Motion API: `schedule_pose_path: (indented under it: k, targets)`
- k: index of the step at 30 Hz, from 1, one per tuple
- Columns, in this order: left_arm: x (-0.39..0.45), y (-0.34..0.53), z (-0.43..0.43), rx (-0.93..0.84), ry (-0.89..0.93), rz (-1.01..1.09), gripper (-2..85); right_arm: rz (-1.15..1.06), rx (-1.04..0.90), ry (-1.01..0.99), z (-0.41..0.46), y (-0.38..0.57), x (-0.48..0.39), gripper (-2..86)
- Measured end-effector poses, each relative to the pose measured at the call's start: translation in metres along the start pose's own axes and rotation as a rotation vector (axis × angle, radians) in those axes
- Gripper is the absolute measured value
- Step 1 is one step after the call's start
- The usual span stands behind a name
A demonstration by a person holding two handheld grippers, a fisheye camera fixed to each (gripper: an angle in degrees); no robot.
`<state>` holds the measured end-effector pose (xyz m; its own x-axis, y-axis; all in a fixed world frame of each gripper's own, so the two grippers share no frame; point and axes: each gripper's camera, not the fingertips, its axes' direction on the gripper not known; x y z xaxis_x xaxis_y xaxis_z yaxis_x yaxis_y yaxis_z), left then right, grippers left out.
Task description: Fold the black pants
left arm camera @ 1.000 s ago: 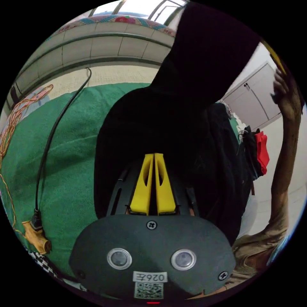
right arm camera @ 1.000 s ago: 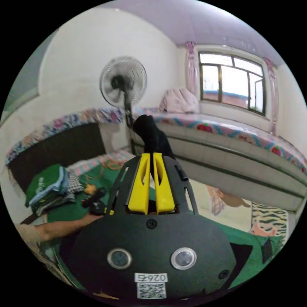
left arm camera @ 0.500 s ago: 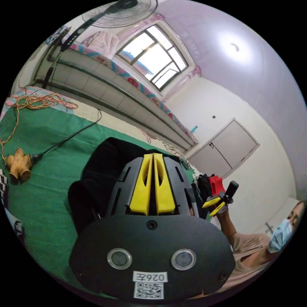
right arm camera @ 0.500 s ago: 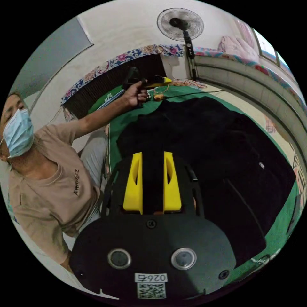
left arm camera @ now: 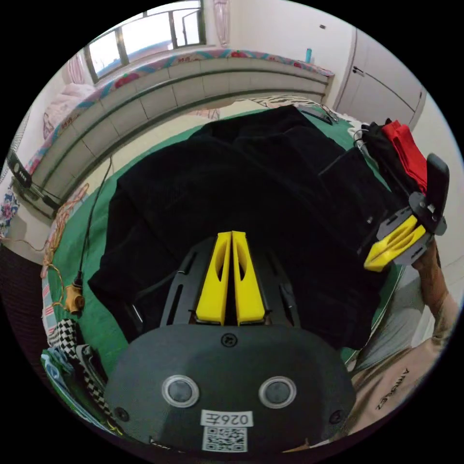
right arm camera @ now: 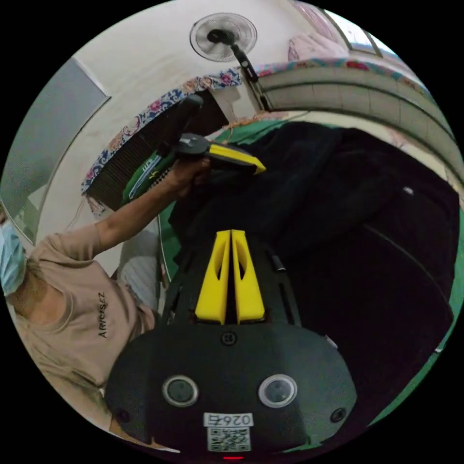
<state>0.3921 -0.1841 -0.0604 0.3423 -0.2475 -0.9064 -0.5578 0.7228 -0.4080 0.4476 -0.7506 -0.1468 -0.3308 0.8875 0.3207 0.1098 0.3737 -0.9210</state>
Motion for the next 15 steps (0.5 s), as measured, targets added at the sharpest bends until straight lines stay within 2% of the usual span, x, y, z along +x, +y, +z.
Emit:
schedule_pose_path:
  k: [2,6,9,14,15]
  targets:
    - [0.034,0.009,-0.010,0.070,-0.047,0.039,-1.0,-0.056,0.129,0.133,-0.026,0.018,-0.014,-0.9]
    - [0.114,0.029,-0.013,0.197,-0.166,0.114,-1.0,-0.146,0.219,0.297,-0.047,0.044,-0.034,-0.9]
    - [0.164,0.042,0.005,0.162,-0.259,0.164,-0.9,-0.238,0.104,0.374,-0.040,0.059,-0.047,-0.9]
    - [0.210,0.060,0.063,-0.010,-0.232,0.212,-0.9,-0.317,-0.188,0.396,0.012,0.093,-0.053,-0.9]
    - [0.212,0.060,0.086,-0.075,-0.215,0.218,-0.9,-0.309,-0.194,0.419,0.017,0.097,-0.051,-0.9]
